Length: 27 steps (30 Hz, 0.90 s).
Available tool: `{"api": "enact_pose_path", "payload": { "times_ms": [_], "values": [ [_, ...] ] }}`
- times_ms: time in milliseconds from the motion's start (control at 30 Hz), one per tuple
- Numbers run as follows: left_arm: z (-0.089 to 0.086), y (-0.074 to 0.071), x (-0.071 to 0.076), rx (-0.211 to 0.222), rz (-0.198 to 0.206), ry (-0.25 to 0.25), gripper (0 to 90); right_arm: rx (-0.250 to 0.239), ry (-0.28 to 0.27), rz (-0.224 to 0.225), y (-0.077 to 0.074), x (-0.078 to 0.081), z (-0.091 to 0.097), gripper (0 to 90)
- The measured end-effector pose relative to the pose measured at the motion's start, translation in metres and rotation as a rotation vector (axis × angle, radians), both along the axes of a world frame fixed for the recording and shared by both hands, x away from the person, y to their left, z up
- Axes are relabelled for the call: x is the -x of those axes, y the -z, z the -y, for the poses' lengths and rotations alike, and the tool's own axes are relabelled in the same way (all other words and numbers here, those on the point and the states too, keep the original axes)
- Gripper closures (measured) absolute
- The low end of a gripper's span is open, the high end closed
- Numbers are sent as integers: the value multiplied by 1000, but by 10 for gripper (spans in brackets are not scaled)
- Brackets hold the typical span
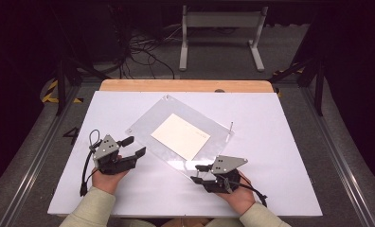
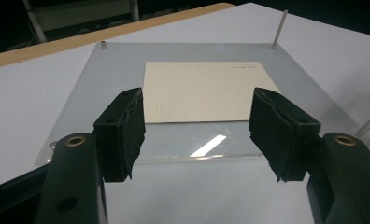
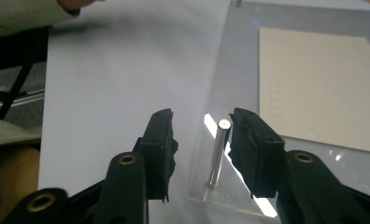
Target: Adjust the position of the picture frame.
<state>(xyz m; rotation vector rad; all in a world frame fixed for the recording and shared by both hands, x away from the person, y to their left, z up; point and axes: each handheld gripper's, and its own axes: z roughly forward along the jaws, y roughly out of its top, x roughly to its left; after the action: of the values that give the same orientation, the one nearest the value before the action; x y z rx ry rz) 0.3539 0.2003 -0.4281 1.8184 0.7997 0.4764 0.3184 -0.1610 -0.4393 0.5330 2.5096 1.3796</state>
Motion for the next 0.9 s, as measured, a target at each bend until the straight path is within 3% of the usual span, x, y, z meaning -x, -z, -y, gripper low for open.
{"api": "enact_pose_path", "payload": {
  "times_ms": [233, 300, 433, 633, 900],
  "values": [
    [-1, 1, -1, -9, -2, 2, 363, 73, 21, 18, 9, -5, -3, 826],
    [0, 1, -1, -6, -6, 1, 362, 72, 22, 11, 9, -5, -2, 834],
    [0, 2, -2, -8, -8, -1, 363, 97, 24, 41, 6, -3, -4, 838],
    [-1, 3, -4, -16, -20, -20, 364, 86, 55, 45, -3, -4, 6, 836],
    [0, 5, -12, -53, -31, -56, 379, 86, 182, 77, -17, -11, 44, 831]
  ]
}}
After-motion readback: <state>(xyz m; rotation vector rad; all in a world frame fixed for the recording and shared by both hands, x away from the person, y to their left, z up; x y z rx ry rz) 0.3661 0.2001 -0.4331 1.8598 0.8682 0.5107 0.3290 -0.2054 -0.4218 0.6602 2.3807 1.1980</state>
